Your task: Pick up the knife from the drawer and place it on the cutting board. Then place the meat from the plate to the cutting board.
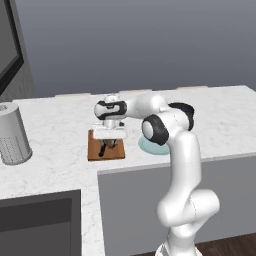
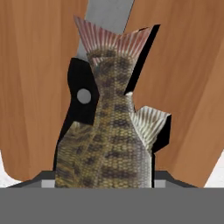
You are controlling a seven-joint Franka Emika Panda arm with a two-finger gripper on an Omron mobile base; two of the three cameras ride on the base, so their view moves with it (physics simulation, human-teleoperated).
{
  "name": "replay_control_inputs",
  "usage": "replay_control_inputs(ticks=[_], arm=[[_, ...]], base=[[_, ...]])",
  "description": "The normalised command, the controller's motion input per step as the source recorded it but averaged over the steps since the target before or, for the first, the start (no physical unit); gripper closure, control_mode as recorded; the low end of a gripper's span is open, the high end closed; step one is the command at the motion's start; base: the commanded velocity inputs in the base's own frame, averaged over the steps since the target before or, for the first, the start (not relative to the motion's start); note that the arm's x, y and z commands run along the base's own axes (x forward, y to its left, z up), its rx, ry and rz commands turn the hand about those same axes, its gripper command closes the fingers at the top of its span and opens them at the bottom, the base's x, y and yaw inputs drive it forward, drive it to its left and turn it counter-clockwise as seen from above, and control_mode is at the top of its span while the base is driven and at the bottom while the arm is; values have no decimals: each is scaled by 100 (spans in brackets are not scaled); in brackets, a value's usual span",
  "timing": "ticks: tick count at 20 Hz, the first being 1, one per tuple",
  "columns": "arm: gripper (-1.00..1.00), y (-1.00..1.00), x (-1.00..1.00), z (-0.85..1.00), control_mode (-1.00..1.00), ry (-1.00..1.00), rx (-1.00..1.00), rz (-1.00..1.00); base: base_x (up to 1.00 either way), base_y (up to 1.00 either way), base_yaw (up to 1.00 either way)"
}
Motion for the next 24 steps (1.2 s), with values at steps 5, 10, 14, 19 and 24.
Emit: replay_control_inputs(ticks=[5, 10, 14, 19, 24], arm=[[-100, 9, 1, -12, -100, 2, -2, 0], [-100, -3, 0, 5, -100, -1, 0, 0], [-100, -20, -5, 50, -100, -4, 5, 4], [-100, -29, -26, 92, -100, -12, 1, 7], [-100, -17, -80, 100, -100, -24, 0, 9]], base=[[0, 0, 0], [0, 0, 0], [0, 0, 0], [0, 0, 0], [0, 0, 0]])
